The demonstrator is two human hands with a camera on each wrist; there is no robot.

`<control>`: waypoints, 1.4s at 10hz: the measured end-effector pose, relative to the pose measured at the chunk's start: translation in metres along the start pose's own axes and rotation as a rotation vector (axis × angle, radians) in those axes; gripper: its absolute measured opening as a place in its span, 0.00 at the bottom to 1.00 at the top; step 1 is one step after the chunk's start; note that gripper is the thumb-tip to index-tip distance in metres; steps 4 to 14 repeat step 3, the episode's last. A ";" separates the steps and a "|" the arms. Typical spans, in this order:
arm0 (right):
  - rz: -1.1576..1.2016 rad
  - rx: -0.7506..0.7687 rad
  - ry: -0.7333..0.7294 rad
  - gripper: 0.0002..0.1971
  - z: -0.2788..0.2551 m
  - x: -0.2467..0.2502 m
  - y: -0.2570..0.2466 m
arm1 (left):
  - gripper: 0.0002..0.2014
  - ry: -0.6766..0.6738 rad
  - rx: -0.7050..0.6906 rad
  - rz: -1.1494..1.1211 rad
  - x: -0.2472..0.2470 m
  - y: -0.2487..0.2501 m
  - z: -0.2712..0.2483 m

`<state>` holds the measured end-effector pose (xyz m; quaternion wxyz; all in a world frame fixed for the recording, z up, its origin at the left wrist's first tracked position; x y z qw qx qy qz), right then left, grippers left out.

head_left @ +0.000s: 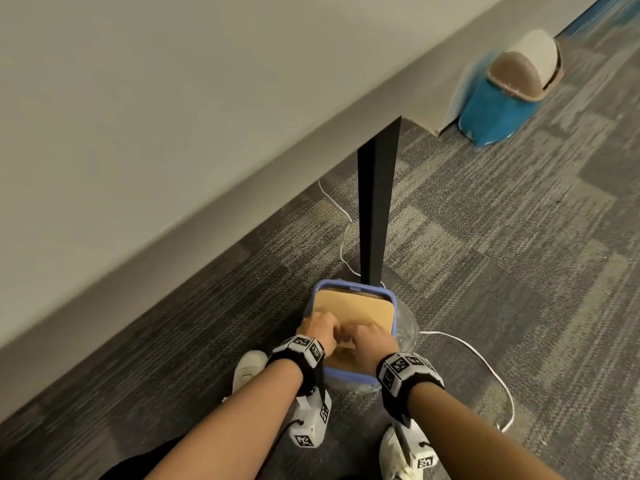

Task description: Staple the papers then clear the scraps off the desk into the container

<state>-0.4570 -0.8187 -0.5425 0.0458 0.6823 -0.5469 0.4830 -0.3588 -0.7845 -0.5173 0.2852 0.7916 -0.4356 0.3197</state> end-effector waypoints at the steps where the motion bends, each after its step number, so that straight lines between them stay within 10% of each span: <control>1: 0.016 -0.019 0.015 0.11 -0.014 0.023 -0.012 | 0.12 0.025 -0.028 0.011 0.021 0.002 -0.014; 3: 0.122 -0.004 0.049 0.06 -0.065 0.088 -0.052 | 0.11 0.131 -0.103 -0.012 0.070 0.011 -0.066; 14: 0.122 -0.004 0.049 0.06 -0.065 0.088 -0.052 | 0.11 0.131 -0.103 -0.012 0.070 0.011 -0.066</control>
Point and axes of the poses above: each hand's wrist, its own z-axis towards the middle knuckle, its own x-axis out of the back of the hand, y = z × x, the point moved 5 cm from there along z, towards the middle knuckle, and after that the axes turned 9 degrees about z, right-handed, at the moved point
